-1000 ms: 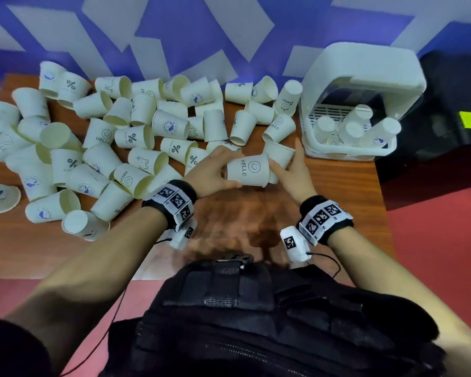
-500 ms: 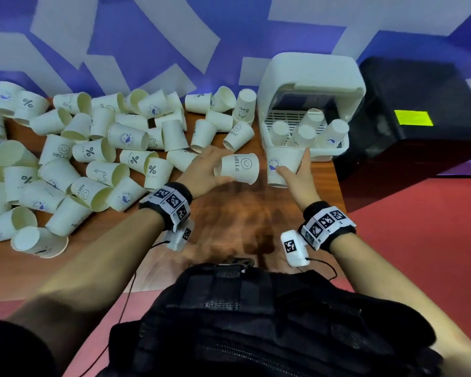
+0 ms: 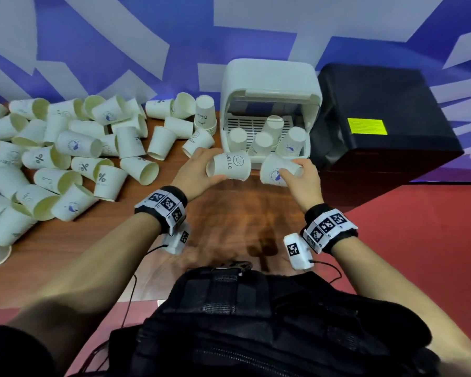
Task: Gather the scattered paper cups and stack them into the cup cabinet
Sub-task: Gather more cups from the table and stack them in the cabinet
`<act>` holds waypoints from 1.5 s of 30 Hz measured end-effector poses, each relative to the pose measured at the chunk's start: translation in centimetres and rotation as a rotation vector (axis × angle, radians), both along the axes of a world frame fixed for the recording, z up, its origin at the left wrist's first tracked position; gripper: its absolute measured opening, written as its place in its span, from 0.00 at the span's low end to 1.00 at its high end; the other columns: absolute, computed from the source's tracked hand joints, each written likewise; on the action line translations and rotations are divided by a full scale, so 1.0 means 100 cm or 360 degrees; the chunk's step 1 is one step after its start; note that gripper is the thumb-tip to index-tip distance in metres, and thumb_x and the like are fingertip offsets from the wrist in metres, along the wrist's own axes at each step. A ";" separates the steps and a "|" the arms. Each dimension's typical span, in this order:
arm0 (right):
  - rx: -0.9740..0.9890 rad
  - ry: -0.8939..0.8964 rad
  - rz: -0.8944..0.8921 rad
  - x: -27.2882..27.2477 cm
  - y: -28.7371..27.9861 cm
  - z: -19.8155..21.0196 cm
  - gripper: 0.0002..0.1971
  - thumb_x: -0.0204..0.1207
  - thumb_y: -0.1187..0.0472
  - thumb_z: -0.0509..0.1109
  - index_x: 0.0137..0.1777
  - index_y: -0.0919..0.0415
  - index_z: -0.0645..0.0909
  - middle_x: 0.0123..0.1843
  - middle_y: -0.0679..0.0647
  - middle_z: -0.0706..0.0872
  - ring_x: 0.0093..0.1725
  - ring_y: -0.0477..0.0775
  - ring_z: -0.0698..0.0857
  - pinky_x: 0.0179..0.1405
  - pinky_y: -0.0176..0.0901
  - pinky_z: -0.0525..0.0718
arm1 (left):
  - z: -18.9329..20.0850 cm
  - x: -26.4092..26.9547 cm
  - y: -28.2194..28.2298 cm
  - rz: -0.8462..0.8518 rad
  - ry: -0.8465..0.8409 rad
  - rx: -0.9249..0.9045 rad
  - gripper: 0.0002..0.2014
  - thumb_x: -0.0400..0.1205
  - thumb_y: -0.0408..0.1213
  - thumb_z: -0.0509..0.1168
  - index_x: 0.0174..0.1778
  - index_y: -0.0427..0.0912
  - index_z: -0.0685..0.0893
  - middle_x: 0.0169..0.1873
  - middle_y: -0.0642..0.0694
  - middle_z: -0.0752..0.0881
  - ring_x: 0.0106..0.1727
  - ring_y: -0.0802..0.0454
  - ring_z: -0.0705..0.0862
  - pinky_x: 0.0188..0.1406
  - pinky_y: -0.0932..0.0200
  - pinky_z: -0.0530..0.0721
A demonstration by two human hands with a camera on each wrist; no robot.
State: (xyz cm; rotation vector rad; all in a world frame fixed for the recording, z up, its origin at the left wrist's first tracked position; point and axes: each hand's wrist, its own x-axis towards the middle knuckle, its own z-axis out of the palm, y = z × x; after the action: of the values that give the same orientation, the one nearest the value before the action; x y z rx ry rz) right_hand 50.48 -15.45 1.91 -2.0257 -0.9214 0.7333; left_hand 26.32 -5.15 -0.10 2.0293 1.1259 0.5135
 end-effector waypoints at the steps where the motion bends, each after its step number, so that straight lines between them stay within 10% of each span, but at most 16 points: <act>1: 0.0002 -0.0032 0.0003 0.007 0.001 0.000 0.22 0.75 0.59 0.72 0.68 0.61 0.74 0.66 0.59 0.73 0.60 0.50 0.73 0.61 0.38 0.70 | 0.000 0.006 0.000 0.0028 -0.0004 0.0006 0.30 0.74 0.43 0.75 0.73 0.48 0.75 0.65 0.44 0.76 0.67 0.51 0.73 0.63 0.59 0.70; 7: 0.0128 -0.0193 -0.0055 0.042 0.007 0.003 0.31 0.67 0.56 0.77 0.68 0.63 0.71 0.64 0.61 0.77 0.64 0.62 0.76 0.67 0.55 0.75 | -0.008 0.030 0.008 0.0219 0.0048 0.0062 0.31 0.74 0.46 0.75 0.72 0.45 0.73 0.68 0.43 0.77 0.67 0.46 0.75 0.65 0.50 0.74; 12: 0.0191 -0.0599 0.0102 0.068 0.018 0.010 0.31 0.72 0.59 0.74 0.73 0.65 0.71 0.67 0.63 0.73 0.68 0.63 0.71 0.68 0.44 0.65 | -0.013 0.046 0.013 0.0383 0.0022 0.0021 0.32 0.73 0.47 0.75 0.71 0.43 0.73 0.67 0.43 0.78 0.66 0.45 0.76 0.64 0.49 0.76; 26: -0.0002 -0.1190 0.0486 0.091 0.082 0.004 0.26 0.74 0.64 0.70 0.72 0.67 0.71 0.69 0.64 0.75 0.63 0.69 0.72 0.64 0.58 0.74 | -0.011 0.063 0.049 0.0355 -0.0094 0.0157 0.30 0.75 0.46 0.72 0.73 0.46 0.73 0.67 0.44 0.76 0.68 0.46 0.74 0.64 0.38 0.78; 38: -0.0255 -0.0950 0.0514 0.093 0.115 -0.024 0.22 0.77 0.63 0.67 0.71 0.61 0.74 0.70 0.60 0.70 0.66 0.65 0.69 0.66 0.54 0.74 | -0.012 0.060 0.062 0.0192 -0.0295 0.0055 0.23 0.75 0.29 0.70 0.64 0.52 0.78 0.67 0.49 0.75 0.68 0.53 0.74 0.57 0.60 0.79; 45: -0.0338 -0.0895 0.0643 0.094 0.113 -0.030 0.26 0.77 0.65 0.64 0.76 0.61 0.70 0.76 0.58 0.67 0.69 0.66 0.69 0.68 0.53 0.71 | -0.009 0.074 0.071 0.0090 -0.0253 0.0149 0.14 0.80 0.37 0.70 0.61 0.47 0.82 0.65 0.48 0.76 0.68 0.58 0.72 0.56 0.77 0.72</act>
State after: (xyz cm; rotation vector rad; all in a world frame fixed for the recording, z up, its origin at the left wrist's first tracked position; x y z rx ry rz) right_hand 59.91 -4.18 -1.06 -2.3118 -1.6708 0.4812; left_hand 33.73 1.92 -1.04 2.0010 1.0835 0.7551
